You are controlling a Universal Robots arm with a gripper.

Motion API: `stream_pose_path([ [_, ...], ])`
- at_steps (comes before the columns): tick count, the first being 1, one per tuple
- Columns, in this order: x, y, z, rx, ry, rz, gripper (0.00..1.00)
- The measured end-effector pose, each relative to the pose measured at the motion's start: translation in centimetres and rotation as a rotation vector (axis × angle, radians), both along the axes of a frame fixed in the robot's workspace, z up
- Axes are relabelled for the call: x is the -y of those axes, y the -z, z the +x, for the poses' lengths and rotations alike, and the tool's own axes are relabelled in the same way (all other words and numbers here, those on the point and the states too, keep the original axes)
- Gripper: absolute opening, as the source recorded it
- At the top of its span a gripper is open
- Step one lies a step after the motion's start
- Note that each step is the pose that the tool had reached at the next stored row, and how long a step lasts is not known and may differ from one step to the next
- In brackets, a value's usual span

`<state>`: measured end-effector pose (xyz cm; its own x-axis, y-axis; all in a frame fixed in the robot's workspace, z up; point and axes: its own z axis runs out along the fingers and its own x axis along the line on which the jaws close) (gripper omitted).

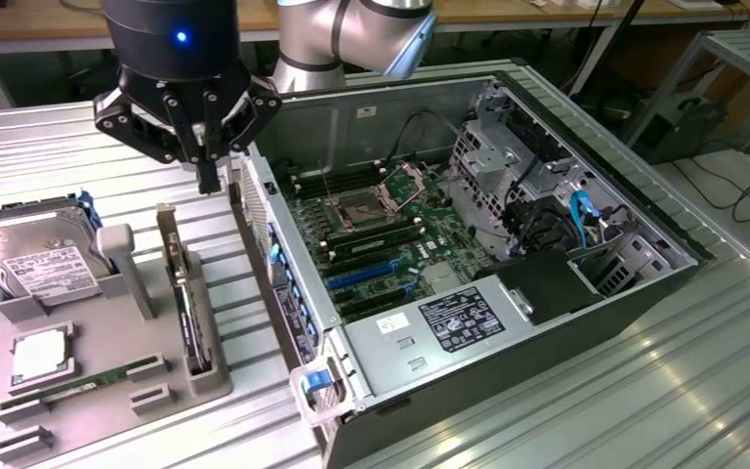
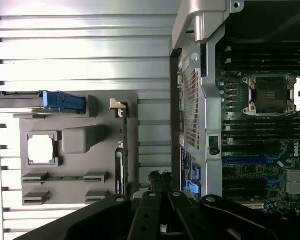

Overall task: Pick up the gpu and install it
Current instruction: 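Reach for the gpu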

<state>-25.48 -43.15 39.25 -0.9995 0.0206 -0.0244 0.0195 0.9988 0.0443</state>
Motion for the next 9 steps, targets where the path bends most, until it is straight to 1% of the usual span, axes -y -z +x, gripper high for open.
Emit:
stream_pose_path([
  [9,0.11,0.00,-1.3,0.0000,-0.002,0.0000,0.11],
])
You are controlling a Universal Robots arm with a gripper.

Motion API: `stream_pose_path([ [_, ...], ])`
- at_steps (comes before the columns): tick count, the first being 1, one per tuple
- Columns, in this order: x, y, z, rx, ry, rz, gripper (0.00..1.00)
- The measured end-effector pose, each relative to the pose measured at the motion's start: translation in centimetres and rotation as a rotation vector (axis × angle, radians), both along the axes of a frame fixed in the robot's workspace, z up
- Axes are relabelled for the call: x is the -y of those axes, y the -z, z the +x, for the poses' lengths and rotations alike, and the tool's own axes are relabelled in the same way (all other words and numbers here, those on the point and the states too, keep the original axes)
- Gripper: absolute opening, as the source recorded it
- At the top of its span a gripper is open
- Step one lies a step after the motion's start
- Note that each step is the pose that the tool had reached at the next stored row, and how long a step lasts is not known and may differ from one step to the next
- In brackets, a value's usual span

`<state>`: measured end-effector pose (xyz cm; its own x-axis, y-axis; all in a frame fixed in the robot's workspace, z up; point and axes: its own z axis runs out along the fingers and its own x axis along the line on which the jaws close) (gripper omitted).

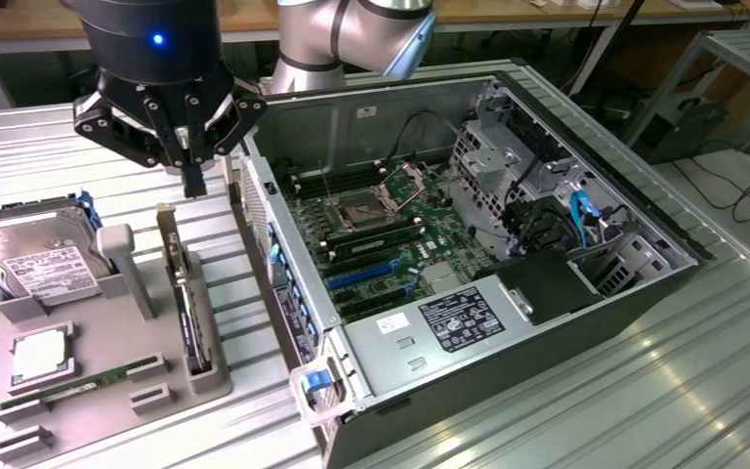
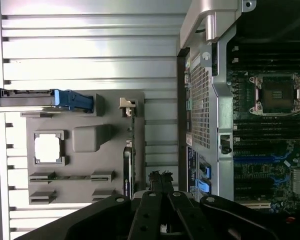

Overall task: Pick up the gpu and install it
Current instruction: 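Reach for the gpu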

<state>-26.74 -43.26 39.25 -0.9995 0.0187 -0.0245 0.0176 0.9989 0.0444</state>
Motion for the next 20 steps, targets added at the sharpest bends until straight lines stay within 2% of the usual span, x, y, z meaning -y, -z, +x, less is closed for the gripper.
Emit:
stream_pose_path([
  [7,0.09,0.00,-1.1,0.0000,-0.001,0.0000,0.11],
  [20,0.59,0.00,-3.4,0.0000,-0.004,0.0000,0.11],
])
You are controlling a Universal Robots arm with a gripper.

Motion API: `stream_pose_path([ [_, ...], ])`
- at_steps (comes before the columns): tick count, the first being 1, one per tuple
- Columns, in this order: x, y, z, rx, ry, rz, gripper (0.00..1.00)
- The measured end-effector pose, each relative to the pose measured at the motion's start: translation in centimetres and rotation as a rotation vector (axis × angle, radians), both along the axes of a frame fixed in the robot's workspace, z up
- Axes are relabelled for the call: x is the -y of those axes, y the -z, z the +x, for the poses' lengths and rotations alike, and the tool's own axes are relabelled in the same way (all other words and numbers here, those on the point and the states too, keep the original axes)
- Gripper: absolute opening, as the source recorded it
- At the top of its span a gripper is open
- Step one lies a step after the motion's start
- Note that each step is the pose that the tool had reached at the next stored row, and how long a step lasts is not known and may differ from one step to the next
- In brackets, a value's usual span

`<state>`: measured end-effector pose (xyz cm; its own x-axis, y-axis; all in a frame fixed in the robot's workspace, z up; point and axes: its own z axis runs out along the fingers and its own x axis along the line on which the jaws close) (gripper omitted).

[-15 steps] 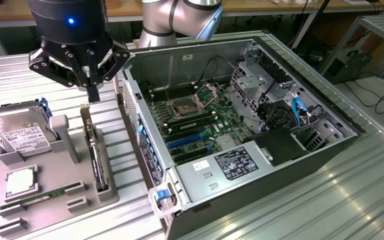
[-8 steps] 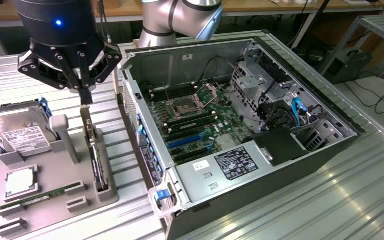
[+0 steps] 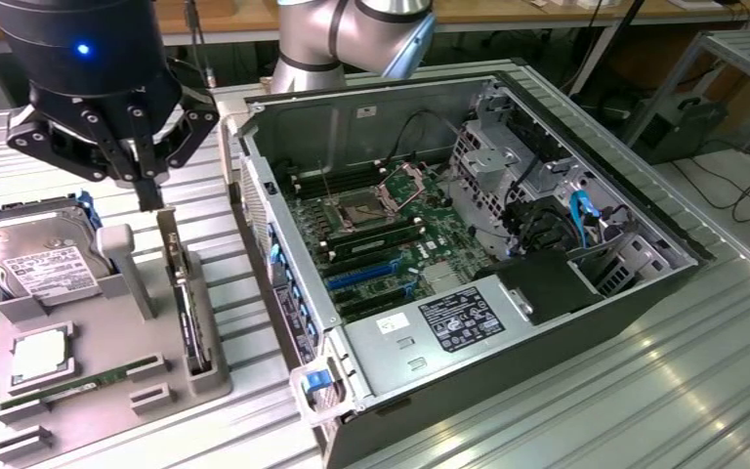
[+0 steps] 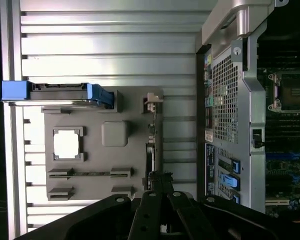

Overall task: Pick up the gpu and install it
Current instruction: 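Reach for the gpu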

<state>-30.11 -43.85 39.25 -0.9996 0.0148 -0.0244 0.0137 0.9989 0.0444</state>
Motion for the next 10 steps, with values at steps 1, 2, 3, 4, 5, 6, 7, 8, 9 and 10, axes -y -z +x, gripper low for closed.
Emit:
stream_pose_path([
  [1,0.03,0.00,-0.2,0.0001,0.000,0.0000,0.11],
  [2,0.05,0.00,-0.4,0.0000,0.000,0.0000,0.11],
  [3,0.07,0.01,-0.5,0.0001,-0.001,0.0000,0.11],
  [4,0.09,0.00,-0.7,0.0000,-0.001,0.0000,0.11],
  [5,0.11,0.00,-0.9,0.0000,-0.001,0.0000,0.11],
  [6,0.13,0.00,-1.0,0.0000,-0.001,-0.0001,0.11],
  [7,0.16,0.00,-1.2,0.0000,-0.001,0.0000,0.11],
  [8,0.18,0.00,-1.4,0.0001,-0.002,0.0000,0.11],
  [9,0.20,0.00,-1.4,0.0000,-0.002,0.0000,0.11],
  [10,0.20,0.00,-1.4,0.0001,-0.002,0.0000,0.11],
])
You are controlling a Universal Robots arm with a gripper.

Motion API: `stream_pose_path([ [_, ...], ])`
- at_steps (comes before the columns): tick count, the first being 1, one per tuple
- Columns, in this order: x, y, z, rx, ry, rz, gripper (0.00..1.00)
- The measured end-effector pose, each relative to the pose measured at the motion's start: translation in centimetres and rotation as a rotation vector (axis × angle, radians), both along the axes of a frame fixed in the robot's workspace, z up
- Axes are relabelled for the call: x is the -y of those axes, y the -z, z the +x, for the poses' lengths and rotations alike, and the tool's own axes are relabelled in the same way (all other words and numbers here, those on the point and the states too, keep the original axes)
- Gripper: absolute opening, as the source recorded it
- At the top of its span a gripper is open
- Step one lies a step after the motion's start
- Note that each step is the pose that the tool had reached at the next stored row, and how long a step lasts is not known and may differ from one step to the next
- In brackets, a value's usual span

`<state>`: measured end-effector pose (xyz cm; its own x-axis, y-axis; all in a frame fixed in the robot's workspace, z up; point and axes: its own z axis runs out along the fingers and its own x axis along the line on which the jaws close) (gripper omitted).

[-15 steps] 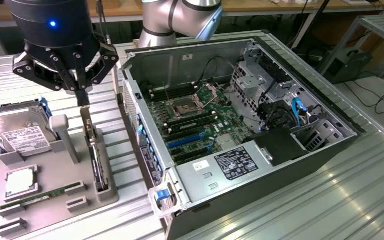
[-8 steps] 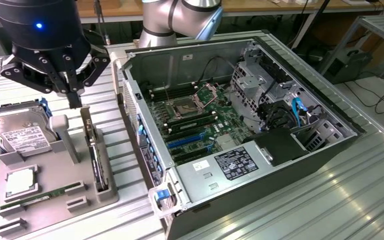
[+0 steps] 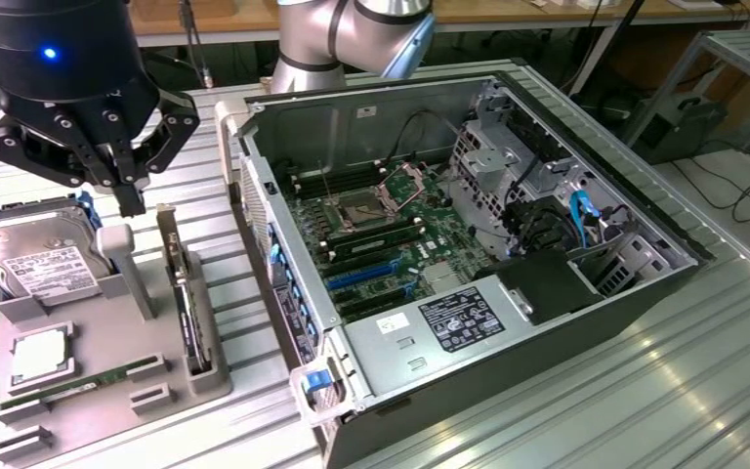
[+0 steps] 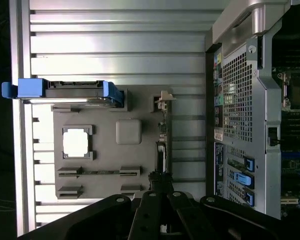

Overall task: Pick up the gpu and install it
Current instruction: 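Reach for the gpu, then pick up the gpu and move the gpu toward the slot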

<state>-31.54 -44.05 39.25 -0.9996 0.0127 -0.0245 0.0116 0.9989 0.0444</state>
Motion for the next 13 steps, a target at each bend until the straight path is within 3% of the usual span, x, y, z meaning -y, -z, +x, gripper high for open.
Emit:
stream_pose_path([
  [13,0.00,0.00,0.00,-0.0001,0.000,0.0000,0.11],
])
